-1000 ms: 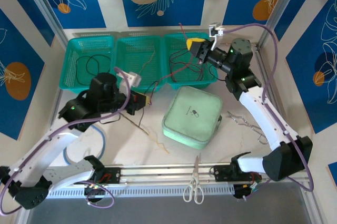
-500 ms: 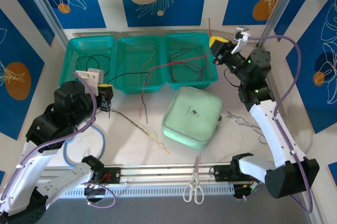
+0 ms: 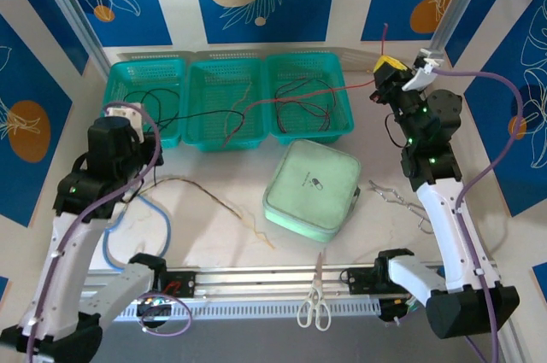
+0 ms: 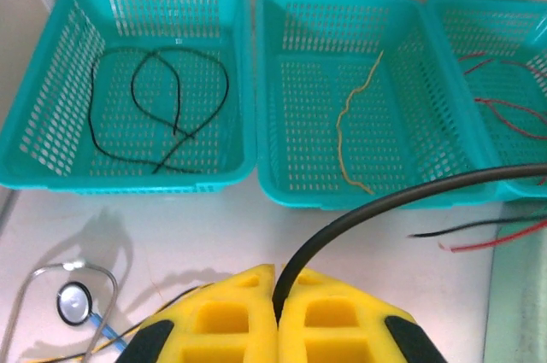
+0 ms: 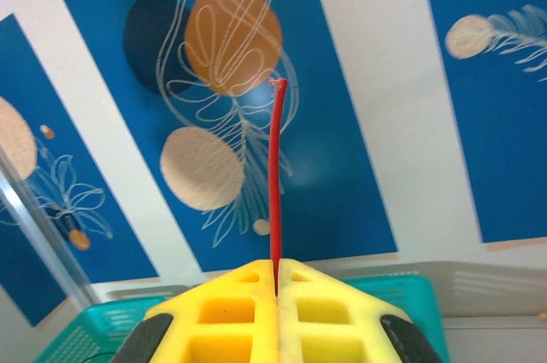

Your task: Untangle the cables

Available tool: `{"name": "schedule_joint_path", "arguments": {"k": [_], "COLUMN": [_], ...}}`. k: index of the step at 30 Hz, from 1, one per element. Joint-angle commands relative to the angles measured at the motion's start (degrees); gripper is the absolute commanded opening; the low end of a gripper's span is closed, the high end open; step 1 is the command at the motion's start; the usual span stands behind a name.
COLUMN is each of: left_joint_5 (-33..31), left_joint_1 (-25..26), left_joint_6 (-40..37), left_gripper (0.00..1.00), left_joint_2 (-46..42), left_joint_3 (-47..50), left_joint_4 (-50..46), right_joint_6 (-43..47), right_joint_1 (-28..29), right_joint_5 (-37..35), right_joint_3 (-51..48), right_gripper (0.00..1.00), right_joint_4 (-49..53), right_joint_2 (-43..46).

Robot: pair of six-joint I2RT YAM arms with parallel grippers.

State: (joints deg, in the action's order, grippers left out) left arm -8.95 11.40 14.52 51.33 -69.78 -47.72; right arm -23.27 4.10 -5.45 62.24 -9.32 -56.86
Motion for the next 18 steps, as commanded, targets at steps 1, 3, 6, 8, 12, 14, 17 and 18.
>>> {"name": "schedule_joint_path", "arguments": {"k": [1, 3, 6, 8, 12, 14, 17, 18], "left_joint_5": [9.1, 12.5, 16.3, 17.9, 20.0, 20.2, 21.3, 21.6], "left_joint_1": [-6.2, -10.3, -15.3, -18.0, -21.8, -22.1, -22.1, -22.1], "left_joint_6": [1.2, 2.6, 4.2, 5.0, 8.5, 9.3, 9.6, 9.6], "left_gripper": [0.0, 0.0, 0.0, 0.0, 0.0, 0.0, 0.0, 0.0], "left_joint_2": [1.3, 1.4, 1.7, 1.9, 0.4, -0.4, -0.4, -0.4], "left_joint_3": [3.5, 5.1, 6.5, 6.9, 9.6, 10.5, 10.6, 10.5], "left_joint_4": [3.8, 5.7, 7.7, 8.8, 12.4, 13.7, 13.6, 13.6], "right_joint_6": [3.4, 4.6, 6.3, 7.1, 7.6, 7.4, 7.6, 7.5], "right_joint_1": [-1.8, -2.7, -3.8, -4.4, -5.1, -5.5, -5.7, -5.7], "right_joint_5": [-3.3, -3.6, -4.6, -6.0, -8.7, -8.4, -7.0, -6.6], "right_joint_3": [2.0, 2.3, 2.6, 2.5, 1.7, 1.6, 2.1, 2.2], "right_gripper": [0.0, 0.0, 0.0, 0.0, 0.0, 0.0, 0.0, 0.0], "right_joint_4": [1.0, 1.3, 1.8, 1.9, 1.3, 1.4, 1.8, 1.8], "right_joint_2": [2.0, 2.6, 3.6, 4.1, 5.2, 5.5, 5.0, 4.9]}}
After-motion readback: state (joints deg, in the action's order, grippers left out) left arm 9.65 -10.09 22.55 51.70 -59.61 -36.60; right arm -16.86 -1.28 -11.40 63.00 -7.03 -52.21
